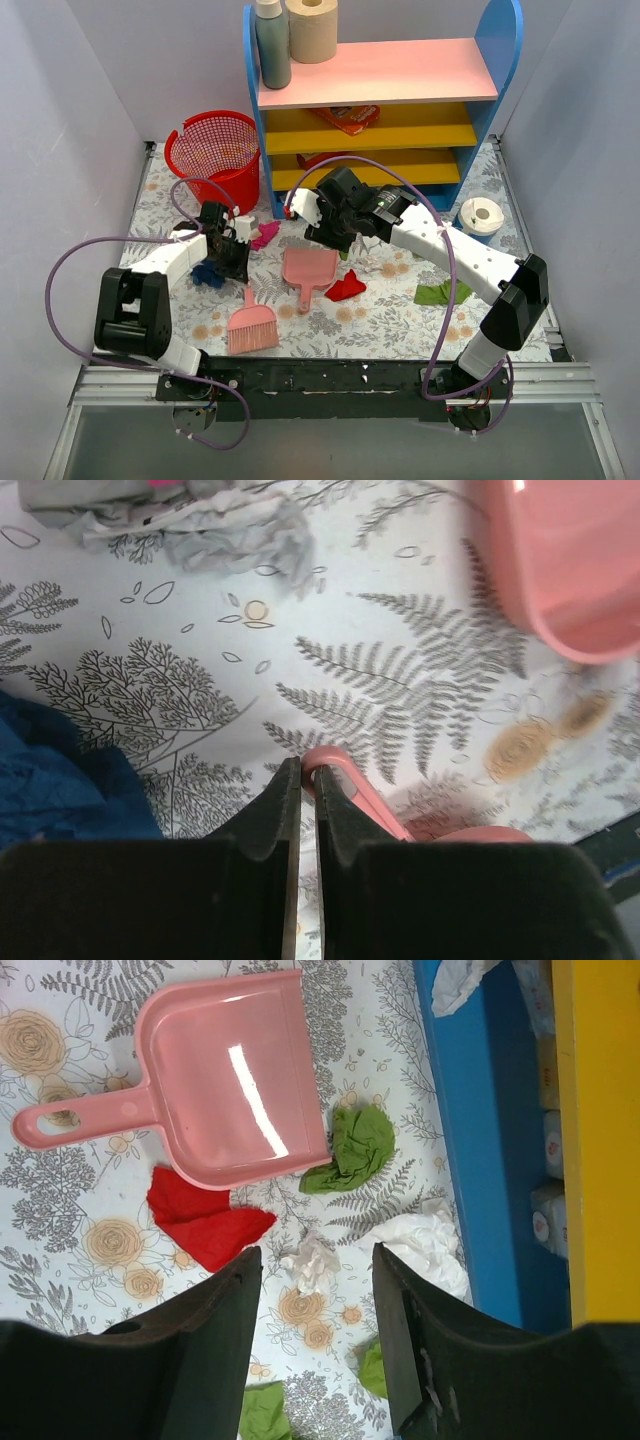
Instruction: Sweep away the paper scraps from the table
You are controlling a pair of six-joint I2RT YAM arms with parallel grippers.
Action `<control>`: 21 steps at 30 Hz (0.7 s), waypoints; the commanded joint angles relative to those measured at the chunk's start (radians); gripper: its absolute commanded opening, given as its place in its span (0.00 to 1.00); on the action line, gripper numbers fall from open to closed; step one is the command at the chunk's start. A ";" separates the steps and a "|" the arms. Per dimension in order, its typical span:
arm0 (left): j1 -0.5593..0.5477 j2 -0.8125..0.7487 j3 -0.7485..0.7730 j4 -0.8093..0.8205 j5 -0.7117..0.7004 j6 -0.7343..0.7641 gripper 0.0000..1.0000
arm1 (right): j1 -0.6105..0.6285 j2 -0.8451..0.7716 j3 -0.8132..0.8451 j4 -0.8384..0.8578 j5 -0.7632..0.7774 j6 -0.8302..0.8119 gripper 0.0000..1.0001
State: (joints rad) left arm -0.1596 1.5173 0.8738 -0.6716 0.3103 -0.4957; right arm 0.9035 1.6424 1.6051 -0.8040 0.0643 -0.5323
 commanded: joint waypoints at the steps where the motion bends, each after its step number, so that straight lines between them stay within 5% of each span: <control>1: -0.003 -0.118 0.073 -0.106 0.116 0.042 0.00 | -0.003 -0.036 0.007 0.011 -0.056 -0.015 0.56; 7: -0.003 -0.232 0.129 -0.167 0.248 0.103 0.00 | -0.023 -0.075 0.018 -0.024 -0.233 -0.020 0.63; 10: -0.003 -0.247 0.160 -0.183 0.358 0.129 0.00 | -0.031 -0.171 -0.092 0.117 -0.319 -0.110 0.67; 17: -0.003 -0.175 0.263 -0.223 0.619 0.151 0.00 | -0.011 -0.392 -0.399 0.473 -0.414 -0.518 0.71; 21: -0.008 -0.103 0.336 -0.282 0.699 0.192 0.00 | 0.012 -0.411 -0.470 0.514 -0.448 -0.757 0.70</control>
State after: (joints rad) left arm -0.1600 1.3682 1.1259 -0.8894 0.8486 -0.3538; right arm 0.8967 1.2301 1.1873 -0.4454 -0.3061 -0.9966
